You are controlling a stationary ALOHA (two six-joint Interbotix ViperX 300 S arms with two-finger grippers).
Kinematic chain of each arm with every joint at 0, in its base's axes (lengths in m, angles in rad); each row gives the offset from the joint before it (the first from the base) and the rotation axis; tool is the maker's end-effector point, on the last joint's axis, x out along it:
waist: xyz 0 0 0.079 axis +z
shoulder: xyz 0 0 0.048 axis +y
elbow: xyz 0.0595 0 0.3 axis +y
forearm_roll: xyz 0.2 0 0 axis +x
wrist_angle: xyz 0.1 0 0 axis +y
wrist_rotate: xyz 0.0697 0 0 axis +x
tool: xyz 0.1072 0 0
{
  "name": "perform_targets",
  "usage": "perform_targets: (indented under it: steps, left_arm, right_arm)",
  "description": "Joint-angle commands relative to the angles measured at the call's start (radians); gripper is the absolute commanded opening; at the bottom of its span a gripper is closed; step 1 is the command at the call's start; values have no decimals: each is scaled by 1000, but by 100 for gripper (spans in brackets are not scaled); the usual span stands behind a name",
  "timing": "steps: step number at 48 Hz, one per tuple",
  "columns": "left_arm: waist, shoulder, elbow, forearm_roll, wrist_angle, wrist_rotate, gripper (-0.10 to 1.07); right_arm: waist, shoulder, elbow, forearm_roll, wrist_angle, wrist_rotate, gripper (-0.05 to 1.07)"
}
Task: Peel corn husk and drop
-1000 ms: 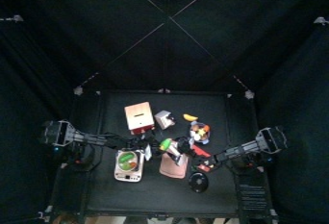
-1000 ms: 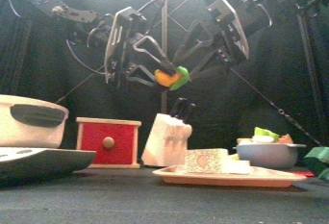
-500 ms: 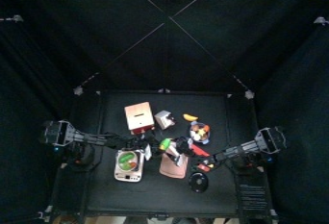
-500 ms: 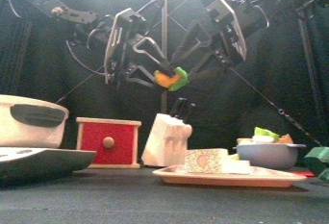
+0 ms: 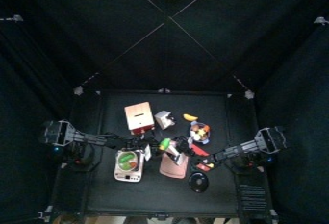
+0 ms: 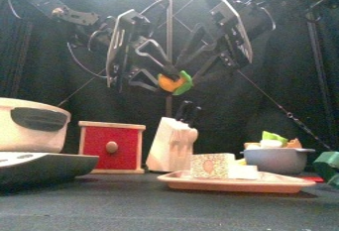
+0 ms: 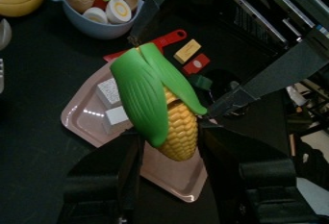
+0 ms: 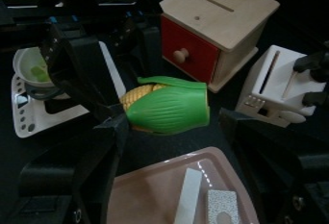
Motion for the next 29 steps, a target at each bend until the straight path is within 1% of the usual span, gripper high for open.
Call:
perform_targets:
  steps: [1, 7, 22, 26, 29]
  left_arm:
    - [-5, -8, -11, 3, -8, 2, 63]
    - [-6, -8, -11, 2, -8, 0, 63]
    - [-6, -2, -11, 2, -8, 0, 63]
    - [-6, 0, -9, 0, -8, 0, 63]
    - [-6, 2, -8, 0, -8, 0, 63]
  right_arm:
    - [-8, -12, -25, -9, 2, 0, 104]
    - [-8, -12, -25, -26, 2, 0, 103]
    - [-9, -11, -25, -28, 2, 0, 103]
    - [-8, -11, -25, -28, 2, 0, 100]
    - [-8, -12, -25, -28, 2, 0, 95]
